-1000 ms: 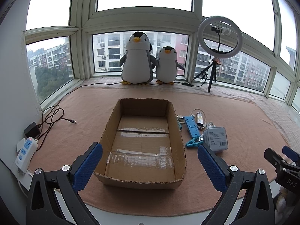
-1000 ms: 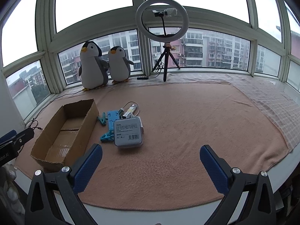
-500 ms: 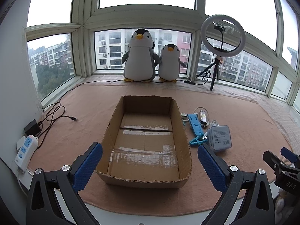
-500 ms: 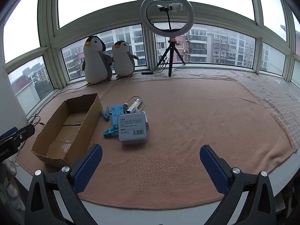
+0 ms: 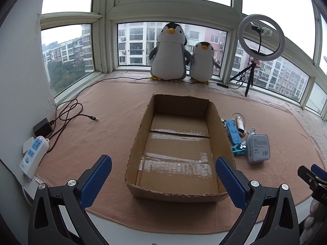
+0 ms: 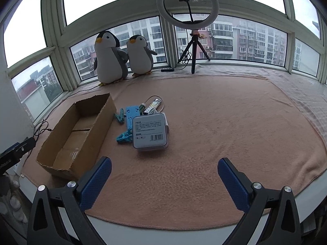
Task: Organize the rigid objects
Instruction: 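Move the right tool toward the grey-white product box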
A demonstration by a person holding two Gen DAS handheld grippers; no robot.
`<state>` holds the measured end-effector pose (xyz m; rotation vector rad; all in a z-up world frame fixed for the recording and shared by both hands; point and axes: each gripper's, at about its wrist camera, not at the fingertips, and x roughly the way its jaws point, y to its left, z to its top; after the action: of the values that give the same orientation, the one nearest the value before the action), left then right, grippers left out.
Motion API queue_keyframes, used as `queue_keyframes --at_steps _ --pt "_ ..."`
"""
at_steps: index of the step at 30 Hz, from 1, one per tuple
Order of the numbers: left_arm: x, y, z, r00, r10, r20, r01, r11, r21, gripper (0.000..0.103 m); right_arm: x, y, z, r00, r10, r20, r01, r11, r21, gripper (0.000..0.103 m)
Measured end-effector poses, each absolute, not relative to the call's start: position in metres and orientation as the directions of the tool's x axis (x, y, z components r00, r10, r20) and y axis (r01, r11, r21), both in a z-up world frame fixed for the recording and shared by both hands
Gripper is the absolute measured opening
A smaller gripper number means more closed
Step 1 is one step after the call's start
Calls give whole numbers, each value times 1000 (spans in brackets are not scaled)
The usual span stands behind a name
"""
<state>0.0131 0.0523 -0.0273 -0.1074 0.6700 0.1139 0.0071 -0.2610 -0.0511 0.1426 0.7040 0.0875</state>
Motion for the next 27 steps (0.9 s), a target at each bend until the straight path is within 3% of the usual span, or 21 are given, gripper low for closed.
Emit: queue_keyframes --at_steps 10,15,19,27 --pt "27 102 -43 735 99 -671 -203 976 -78 101 18 -255 -58 725 180 -665 -75 980 183 102" --pt "43 124 -54 712 105 -694 -220 972 -79 93 23 -253 -62 710 179 -681 -78 981 177 102" --pt "62 133 -67 683 83 -726 -213 973 -90 80 27 -251 -67 699 173 -694 -77 983 168 102" --pt "82 129 -86 657 71 -751 -194 978 -77 78 47 -258 -82 641 194 -743 -80 979 187 102"
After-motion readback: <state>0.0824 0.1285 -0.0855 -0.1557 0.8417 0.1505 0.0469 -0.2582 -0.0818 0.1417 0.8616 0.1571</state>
